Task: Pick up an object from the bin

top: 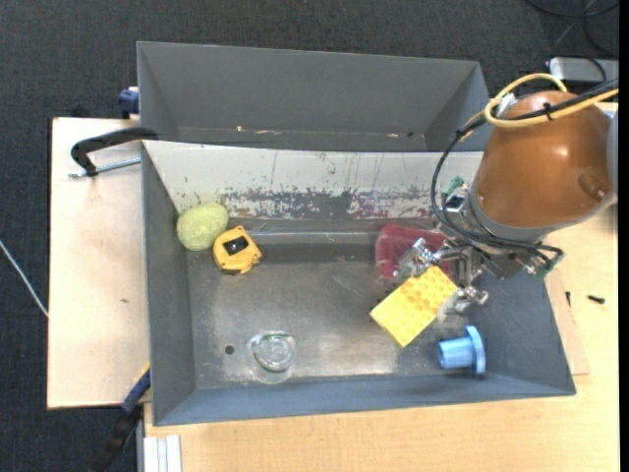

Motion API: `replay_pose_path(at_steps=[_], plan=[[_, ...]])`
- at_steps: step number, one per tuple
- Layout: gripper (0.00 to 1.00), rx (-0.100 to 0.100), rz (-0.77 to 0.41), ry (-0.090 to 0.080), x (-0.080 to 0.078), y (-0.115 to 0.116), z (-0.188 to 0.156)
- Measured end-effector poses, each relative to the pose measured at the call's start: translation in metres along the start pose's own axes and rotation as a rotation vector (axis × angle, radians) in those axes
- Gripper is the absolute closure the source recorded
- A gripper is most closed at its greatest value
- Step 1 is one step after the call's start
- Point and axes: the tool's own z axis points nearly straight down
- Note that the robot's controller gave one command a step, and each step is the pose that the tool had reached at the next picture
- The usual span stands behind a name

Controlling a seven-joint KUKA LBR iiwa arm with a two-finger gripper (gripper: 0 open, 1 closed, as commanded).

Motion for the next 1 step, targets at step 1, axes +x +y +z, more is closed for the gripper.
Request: replay_pose_path(at_steps=[1], plan=[[1.0,0.001,-0.036,-0.002,0.0006,-0.0043,-0.0612]])
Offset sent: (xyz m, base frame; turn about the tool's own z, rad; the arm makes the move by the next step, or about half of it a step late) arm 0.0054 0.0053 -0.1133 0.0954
